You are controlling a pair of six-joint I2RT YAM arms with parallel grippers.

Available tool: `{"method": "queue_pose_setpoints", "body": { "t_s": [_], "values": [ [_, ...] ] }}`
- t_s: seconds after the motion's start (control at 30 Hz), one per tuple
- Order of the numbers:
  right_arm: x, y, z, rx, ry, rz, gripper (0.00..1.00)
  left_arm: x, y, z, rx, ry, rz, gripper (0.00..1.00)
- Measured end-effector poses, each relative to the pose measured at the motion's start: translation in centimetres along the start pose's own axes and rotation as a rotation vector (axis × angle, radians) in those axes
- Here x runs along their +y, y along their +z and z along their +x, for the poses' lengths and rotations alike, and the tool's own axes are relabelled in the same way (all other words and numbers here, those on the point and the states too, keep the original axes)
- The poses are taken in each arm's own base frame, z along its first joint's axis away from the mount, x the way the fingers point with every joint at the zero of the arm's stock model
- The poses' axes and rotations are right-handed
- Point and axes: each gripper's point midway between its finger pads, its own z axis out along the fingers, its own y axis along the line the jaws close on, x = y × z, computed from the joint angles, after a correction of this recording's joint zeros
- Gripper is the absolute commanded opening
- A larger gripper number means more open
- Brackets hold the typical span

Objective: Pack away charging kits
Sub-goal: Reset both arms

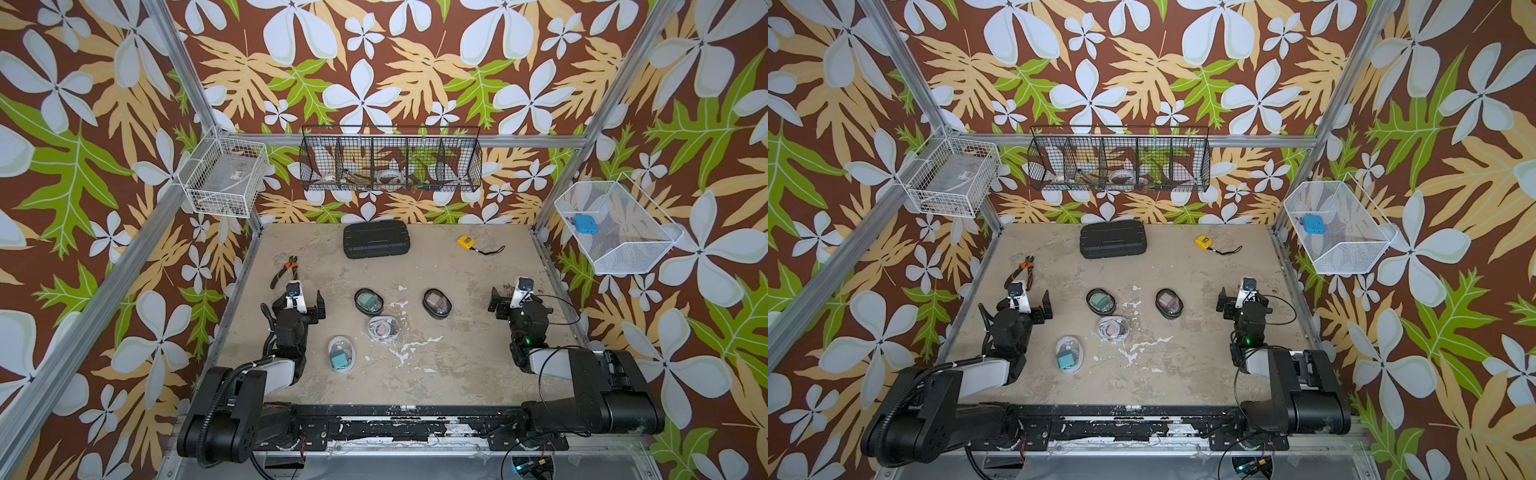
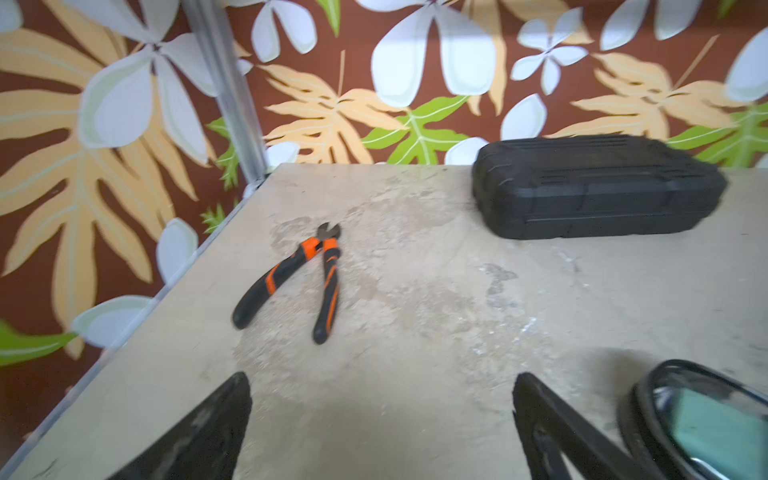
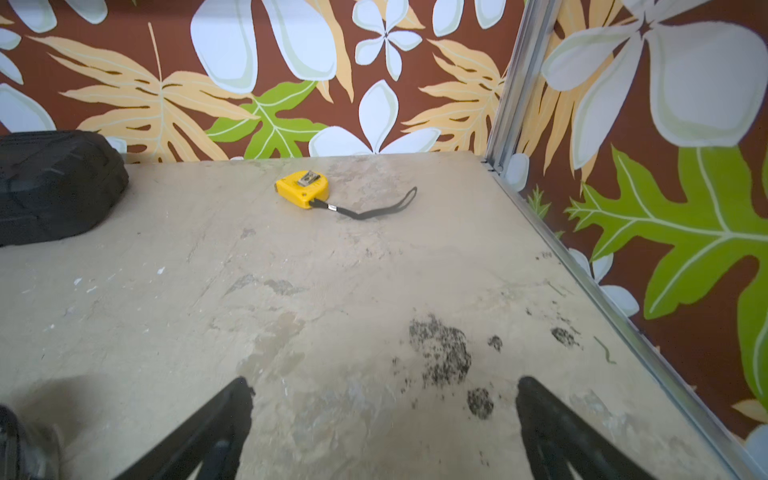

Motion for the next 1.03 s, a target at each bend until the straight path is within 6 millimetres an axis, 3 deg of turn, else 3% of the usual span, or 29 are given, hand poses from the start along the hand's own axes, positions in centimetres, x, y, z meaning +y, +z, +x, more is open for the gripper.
{"method": "queue_pose_setpoints", "body": {
  "t_s": [0.13,0.23,0.37,0.4,0.5,1.03],
  "values": [
    [1.4,1.1,-0.5,0.015,-0.025,-0.031,1.0,-0.3,0.0,1.1,-0.005,-0.031,0.024,1.0],
    [2.0,0.3,0.4,0.022,-0.056,-0.033,1.0,-0.4,-0.8,3.5,0.03,-0.023,0.035,1.0],
    [1.2,-2.3,4.6,0.054,-0.083,-0.013,1.0,-0.4,0.2,1.3,-0.036,-0.058,0.03,1.0],
    [1.2,-2.2,4.7,0.067,-0.086,-0.014,1.0,-0.2,0.2,1.2,-0.038,-0.062,0.021,1.0],
    [1.5,-1.8,1.3,-0.053,-0.063,-0.024,1.0,0.0,0.1,1.1,-0.047,-0.068,0.011,1.0],
    [1.4,-1.8,0.9,-0.061,-0.061,-0.021,1.0,0.0,0.3,0.7,-0.061,-0.075,0.004,1.0]
  ]
}}
